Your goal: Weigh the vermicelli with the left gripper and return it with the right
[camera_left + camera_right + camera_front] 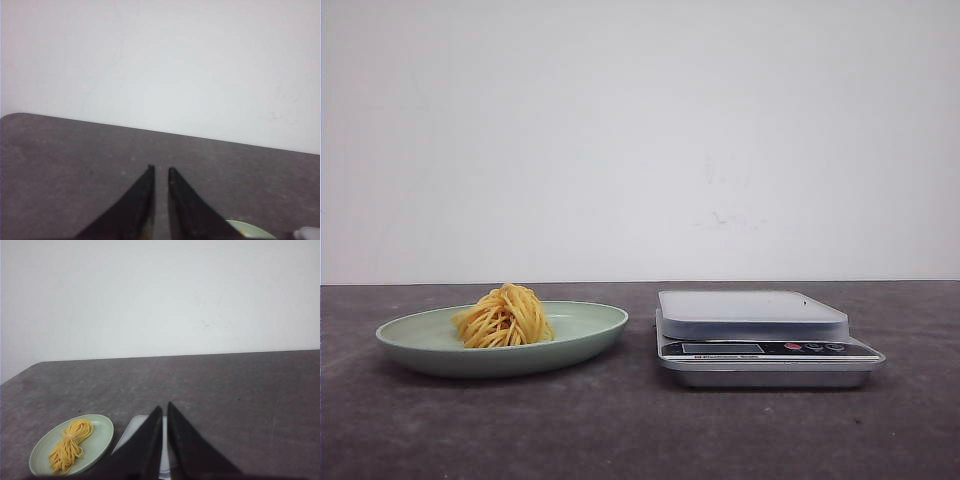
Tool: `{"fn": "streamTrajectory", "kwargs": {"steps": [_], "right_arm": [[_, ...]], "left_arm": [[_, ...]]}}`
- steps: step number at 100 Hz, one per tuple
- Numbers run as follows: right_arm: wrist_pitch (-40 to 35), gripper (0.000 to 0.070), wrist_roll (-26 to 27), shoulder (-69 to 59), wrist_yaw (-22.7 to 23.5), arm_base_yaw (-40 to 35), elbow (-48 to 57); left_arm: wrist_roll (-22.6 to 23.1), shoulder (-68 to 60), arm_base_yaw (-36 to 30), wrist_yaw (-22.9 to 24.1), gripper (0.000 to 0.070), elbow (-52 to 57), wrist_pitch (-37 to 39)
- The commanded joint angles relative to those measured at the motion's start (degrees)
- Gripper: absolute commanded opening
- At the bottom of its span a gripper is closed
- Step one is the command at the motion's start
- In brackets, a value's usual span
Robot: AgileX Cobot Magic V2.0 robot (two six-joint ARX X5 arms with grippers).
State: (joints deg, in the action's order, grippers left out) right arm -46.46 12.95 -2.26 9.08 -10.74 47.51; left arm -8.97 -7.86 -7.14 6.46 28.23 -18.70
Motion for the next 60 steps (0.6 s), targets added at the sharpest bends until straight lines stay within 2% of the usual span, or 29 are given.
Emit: {"fn": "streamTrajectory", "kwargs": {"steps": [1, 18, 27, 60], "right_arm": [[0.63, 0.0006, 0.55, 0.04, -0.04, 0.04, 0.59], [0.63, 0.0006, 0.55, 0.04, -0.04, 0.04, 0.59], [0.63, 0.0006, 0.55, 0.04, -0.04, 0.04, 0.59], [0.63, 0.0006, 0.55, 0.04, -0.04, 0.04, 0.59]], "left_arm": [[1.03, 0.26, 1.11, -0.52, 0.0012, -4.85, 4.92], [2.67, 1.51, 3.10, -0.55, 0.0011, -17.86, 14.97], [2.91, 3.08, 3.58, -0.52, 0.0011, -22.77, 17.79], [6.01, 7.67, 3.65, -0.52, 0.0011, -26.34, 12.20]]}}
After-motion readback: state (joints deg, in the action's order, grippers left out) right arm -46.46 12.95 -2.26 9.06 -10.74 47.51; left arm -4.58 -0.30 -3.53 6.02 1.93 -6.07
